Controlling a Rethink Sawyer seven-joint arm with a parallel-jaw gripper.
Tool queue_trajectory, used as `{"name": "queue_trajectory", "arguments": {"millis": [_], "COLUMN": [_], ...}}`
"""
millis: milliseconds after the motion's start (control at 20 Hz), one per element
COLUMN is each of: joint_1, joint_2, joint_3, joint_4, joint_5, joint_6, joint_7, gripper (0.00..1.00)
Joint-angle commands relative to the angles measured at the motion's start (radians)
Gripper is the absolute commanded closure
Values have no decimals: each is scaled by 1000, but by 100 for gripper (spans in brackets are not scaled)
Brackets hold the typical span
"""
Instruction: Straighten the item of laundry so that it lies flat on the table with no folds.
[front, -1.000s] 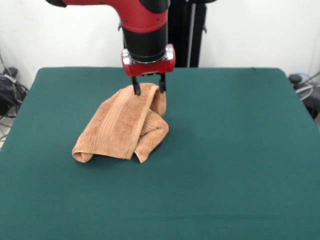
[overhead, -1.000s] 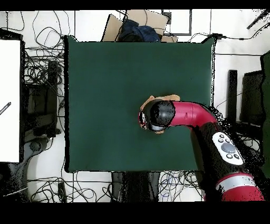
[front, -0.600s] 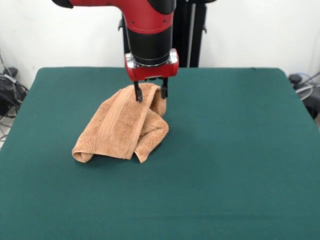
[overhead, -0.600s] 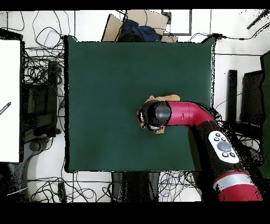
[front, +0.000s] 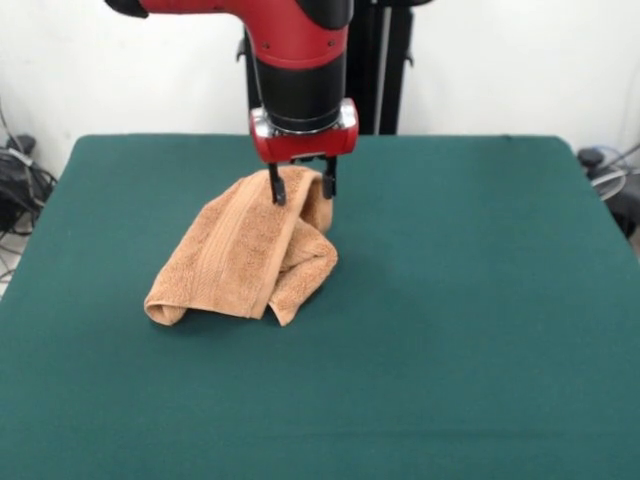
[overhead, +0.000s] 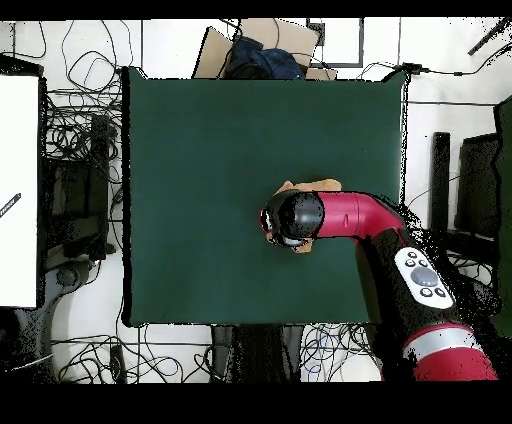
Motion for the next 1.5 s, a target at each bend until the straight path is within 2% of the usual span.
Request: {"name": "queue_trajectory", "arguments": {"millis": [50,1050,1500], "joint_1": [21,31,28], "joint_2": [98,138,145], "joint_3": [8,6,3], "joint_4": [-8,-57,-45], "joint_5": [-72,-71,-77], "joint_6": [-87,-93,-113], "joint_7": [7,0,4], "gripper": [0,0,0]}}
